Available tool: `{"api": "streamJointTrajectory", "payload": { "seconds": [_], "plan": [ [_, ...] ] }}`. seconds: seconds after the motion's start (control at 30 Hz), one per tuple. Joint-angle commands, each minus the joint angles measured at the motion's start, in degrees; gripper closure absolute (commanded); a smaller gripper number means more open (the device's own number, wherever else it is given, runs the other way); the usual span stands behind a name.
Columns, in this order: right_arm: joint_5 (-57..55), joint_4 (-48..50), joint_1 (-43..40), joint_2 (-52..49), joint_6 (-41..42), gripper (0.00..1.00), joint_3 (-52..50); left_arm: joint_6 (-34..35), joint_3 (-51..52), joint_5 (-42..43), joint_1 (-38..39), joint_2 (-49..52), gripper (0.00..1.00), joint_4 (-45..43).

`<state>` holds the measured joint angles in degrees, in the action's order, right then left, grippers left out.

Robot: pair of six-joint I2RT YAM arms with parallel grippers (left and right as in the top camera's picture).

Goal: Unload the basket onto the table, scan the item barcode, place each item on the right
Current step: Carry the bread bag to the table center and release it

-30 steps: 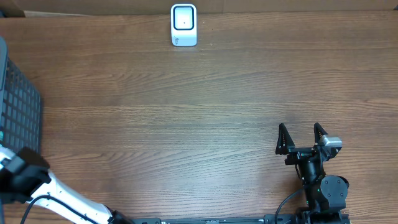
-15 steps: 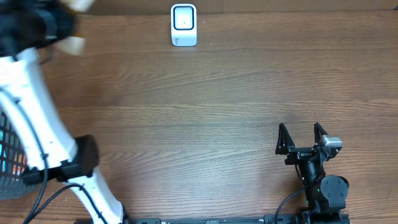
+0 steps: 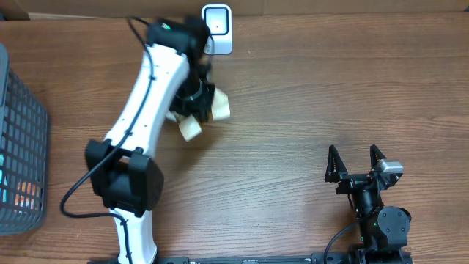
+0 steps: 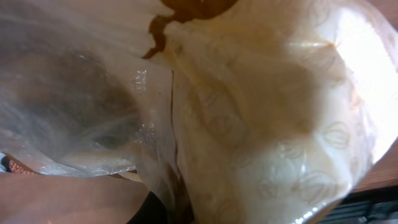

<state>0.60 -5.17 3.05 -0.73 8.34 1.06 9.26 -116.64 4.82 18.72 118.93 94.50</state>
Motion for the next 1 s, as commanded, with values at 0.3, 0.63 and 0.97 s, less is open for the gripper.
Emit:
{"api": "streamJointTrajectory", "payload": {
  "seconds": [0.3, 0.63, 0.97],
  "plan": [
    [-0.5, 0.4, 0.3, 0.6, 0.0, 0.0, -0.6, 9.5, 19.0, -5.5, 4.4, -0.9, 0.35, -12.5],
    [-0.5, 0.4, 0.3, 0.6, 0.0, 0.0, -0.6, 11.8, 3.7, -5.5, 2.7, -7.5, 0.0, -10.4],
    [-0.5, 0.4, 0.3, 0.6, 0.0, 0.0, -0.6, 21.3, -10.6, -15.5, -19.3, -23.9, 0.0, -5.0]
  ]
}}
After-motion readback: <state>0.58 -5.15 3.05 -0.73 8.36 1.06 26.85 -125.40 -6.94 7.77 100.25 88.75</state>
